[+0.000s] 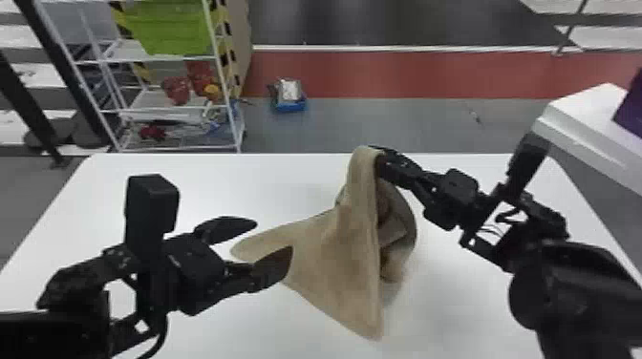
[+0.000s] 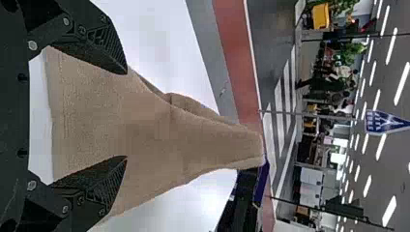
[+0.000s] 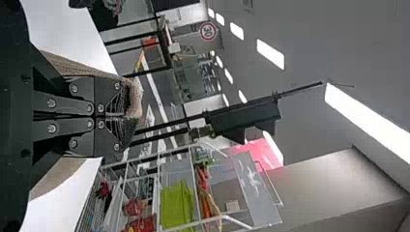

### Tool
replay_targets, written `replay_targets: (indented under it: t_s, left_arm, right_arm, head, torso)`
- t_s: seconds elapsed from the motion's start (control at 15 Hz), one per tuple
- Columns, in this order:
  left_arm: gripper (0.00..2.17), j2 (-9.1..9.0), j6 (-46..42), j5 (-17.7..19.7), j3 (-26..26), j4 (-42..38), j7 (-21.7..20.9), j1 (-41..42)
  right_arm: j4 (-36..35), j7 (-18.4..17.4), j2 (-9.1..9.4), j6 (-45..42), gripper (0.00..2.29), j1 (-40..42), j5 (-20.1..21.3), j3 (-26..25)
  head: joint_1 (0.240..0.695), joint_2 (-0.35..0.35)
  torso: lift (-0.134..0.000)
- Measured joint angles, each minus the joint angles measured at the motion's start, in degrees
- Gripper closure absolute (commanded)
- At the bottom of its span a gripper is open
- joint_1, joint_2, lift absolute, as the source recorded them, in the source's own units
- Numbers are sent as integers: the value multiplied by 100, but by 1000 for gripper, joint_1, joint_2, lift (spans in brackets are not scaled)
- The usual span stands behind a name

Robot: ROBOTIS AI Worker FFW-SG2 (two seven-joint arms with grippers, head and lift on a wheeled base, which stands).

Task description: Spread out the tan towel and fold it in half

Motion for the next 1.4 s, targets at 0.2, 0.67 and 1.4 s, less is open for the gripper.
replay_targets:
  t_s: [0.2, 0.67, 1.4]
  left_arm:
    - [313, 0, -9, -14, 51, -204, -110, 95]
    - [313, 0, 180, 48, -7, -599, -223, 352]
    - [313, 0, 1090, -98, -1371, -779, 1793, 718]
  right_arm:
    - [-159, -99, 0, 718, 2256, -443, -78, 769]
    - [-213, -265, 0, 1241, 2256, -1198, 191, 1495]
    - [-99, -294, 0, 1252, 2256, -1350, 639, 1890]
  head:
    - [695, 139]
    - [695, 218]
    - [695, 210]
  torso:
    - [-124]
    - [-124]
    - [-124]
